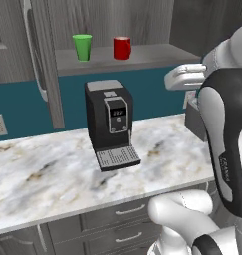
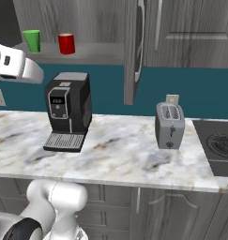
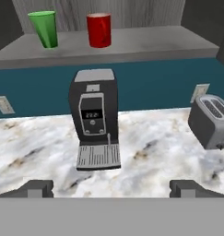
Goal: There is a tray on the dining counter. Grab the cup, mug, and pitcher and place them on the tray. The pitcher may be placed next to the tray if it cannot fit the tray.
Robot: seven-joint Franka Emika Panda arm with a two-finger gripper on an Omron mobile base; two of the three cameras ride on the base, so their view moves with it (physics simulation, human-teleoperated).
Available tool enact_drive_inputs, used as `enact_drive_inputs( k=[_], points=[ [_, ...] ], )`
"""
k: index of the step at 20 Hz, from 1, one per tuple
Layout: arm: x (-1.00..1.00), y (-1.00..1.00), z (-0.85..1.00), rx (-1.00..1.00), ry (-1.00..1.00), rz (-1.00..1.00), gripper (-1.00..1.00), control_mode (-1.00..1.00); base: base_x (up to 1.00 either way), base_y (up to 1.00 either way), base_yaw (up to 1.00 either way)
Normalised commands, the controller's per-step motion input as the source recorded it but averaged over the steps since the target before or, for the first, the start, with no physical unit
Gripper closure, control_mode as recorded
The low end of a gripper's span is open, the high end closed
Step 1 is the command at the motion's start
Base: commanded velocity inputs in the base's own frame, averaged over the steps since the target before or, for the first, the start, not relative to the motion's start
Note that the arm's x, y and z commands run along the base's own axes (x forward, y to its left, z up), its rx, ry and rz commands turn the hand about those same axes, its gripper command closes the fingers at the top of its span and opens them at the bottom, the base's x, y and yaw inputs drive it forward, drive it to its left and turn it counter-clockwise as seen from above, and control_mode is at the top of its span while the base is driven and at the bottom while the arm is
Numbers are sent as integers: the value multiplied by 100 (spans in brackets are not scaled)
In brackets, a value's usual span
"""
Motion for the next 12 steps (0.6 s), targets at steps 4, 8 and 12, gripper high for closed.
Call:
enact_drive_inputs(
  k=[4,8,12],
  points=[
    [34,-54,0,0,0,2,-100,-100,0,0,0],
    [57,-36,0,0,0,10,-100,-100,0,0,0],
    [40,-10,0,0,-20,13,-100,-100,0,0,0]
  ],
)
